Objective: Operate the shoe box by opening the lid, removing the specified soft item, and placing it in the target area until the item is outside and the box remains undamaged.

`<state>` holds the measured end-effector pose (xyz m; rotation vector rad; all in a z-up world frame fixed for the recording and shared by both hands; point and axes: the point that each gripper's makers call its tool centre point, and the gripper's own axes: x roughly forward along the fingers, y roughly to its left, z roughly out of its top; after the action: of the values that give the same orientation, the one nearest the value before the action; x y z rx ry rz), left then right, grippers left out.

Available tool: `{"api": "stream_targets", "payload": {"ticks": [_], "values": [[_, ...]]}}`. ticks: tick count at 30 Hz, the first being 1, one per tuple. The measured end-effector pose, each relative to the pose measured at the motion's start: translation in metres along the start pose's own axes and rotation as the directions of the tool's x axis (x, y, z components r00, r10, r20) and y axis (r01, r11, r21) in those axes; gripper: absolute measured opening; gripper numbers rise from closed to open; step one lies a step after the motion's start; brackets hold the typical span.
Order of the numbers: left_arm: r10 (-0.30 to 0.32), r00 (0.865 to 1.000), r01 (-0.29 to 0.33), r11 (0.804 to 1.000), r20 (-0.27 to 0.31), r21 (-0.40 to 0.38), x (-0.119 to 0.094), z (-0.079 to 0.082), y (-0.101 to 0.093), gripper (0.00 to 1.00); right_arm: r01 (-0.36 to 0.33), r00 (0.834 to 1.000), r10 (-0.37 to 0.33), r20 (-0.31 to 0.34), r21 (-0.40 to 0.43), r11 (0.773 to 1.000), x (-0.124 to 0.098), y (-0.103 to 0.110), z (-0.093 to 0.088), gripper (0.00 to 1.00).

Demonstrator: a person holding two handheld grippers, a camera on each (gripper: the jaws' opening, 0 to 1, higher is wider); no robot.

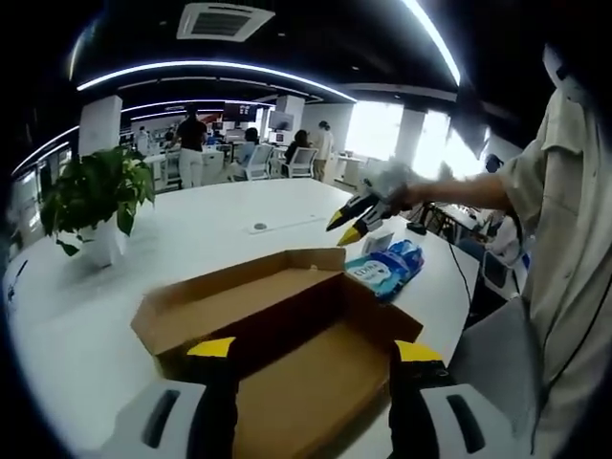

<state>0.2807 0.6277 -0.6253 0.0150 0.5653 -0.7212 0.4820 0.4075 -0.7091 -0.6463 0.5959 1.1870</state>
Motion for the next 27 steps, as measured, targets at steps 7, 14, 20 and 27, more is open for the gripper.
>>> {"api": "stream_targets", "payload": {"ticks": [7, 14, 20, 27], "values": [[0.026, 1.0, -0.025, 1.0, 0.007, -0.013, -0.008, -0.005, 0.006, 0.65, -0.025, 0.999, 0.023, -0.048, -0.026, 0.999, 0.02, 0.002, 0.0, 0.27], [0.046, 0.999, -0.046, 0.999, 0.012, -0.029, -0.014, -0.01, 0.01, 0.65, -0.044, 0.995, 0.04, -0.089, -0.043, 0.998, 0.036, 0.001, 0.001, 0.27], [0.057, 0.998, -0.057, 0.998, 0.011, -0.04, -0.018, -0.015, 0.013, 0.65, -0.047, 0.991, 0.041, -0.125, -0.047, 0.998, 0.051, -0.002, 0.0, 0.25], [0.073, 0.997, -0.072, 0.996, 0.013, -0.056, -0.023, -0.021, 0.016, 0.65, -0.067, 0.985, 0.058, -0.165, -0.054, 0.996, 0.066, -0.002, -0.001, 0.24]]}}
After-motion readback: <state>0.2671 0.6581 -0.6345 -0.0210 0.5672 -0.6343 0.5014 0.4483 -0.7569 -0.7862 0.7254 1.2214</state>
